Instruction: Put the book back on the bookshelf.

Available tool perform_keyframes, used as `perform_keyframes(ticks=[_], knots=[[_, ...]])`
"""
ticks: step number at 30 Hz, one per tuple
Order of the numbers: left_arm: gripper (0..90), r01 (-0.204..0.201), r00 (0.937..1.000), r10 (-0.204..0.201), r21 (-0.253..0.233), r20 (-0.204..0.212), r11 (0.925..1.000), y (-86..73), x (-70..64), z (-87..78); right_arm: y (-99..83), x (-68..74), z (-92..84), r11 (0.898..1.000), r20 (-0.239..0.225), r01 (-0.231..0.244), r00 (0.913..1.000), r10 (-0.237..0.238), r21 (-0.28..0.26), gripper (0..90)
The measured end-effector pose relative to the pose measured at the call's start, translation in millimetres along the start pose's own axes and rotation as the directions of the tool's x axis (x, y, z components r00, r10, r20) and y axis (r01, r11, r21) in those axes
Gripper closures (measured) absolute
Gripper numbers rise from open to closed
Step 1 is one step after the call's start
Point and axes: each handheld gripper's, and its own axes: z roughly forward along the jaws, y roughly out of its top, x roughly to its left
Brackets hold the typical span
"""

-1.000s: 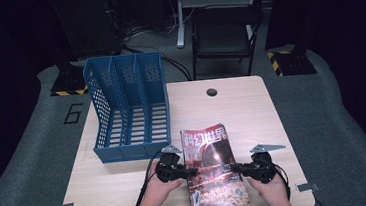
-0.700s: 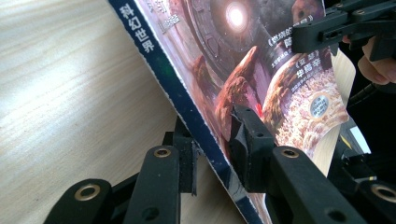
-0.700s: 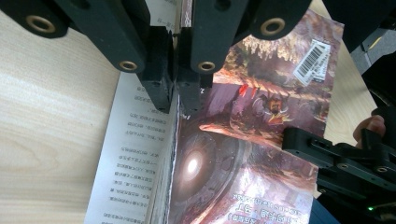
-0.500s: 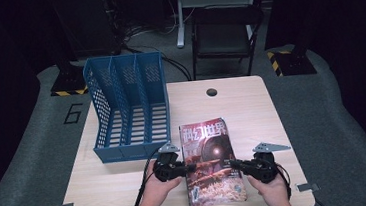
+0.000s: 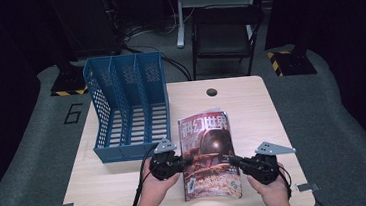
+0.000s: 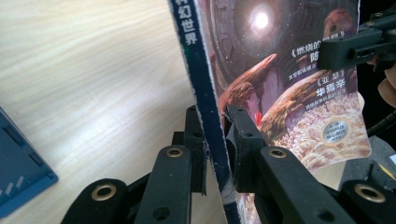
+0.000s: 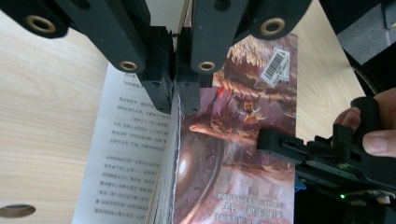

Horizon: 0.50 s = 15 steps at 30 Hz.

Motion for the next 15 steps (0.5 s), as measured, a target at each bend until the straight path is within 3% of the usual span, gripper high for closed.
perform_keyframes(ticks=[5,9,15], knots=[[81.8,-0.018,0.9998,0.017,-0.016,-0.012,0.9997,2.9,2.9,-2.6,0.9,0.9,1.9,1.0,0.008,0.023,0.9997,-0.023,0.003,86.8],[83.6,-0.042,0.9991,0.041,-0.022,-0.011,0.9989,4.4,-1.9,-4.8,-0.2,-1.9,7.2,0.997,0.002,0.026,0.9996,-0.026,0.071,85.0],[83.7,-0.07,0.9974,0.07,-0.029,-0.015,0.9971,6.3,-8.3,-5.4,-0.7,-3.4,9.6,0.996,0.018,0.014,0.9997,-0.016,0.092,84.0]])
